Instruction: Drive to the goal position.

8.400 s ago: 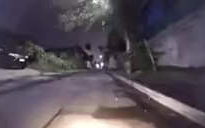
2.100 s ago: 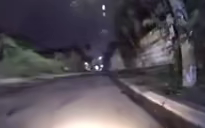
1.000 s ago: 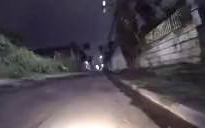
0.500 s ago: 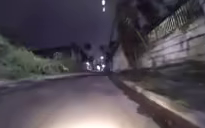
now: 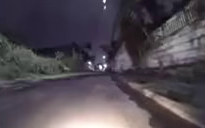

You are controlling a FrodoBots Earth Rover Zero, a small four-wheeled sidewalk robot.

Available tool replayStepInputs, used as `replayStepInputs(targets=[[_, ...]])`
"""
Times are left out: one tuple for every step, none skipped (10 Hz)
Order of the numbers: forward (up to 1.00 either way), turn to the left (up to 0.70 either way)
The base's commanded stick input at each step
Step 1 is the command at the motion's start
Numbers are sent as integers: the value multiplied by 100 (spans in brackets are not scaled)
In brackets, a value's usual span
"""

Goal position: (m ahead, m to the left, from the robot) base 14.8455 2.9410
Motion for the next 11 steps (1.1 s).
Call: replayStepInputs(targets=[[70, 0], [70, 0], [70, 0], [70, 0], [70, 0], [70, 0], [70, 0], [70, 0], [70, 0], [70, 0], [70, 0]])
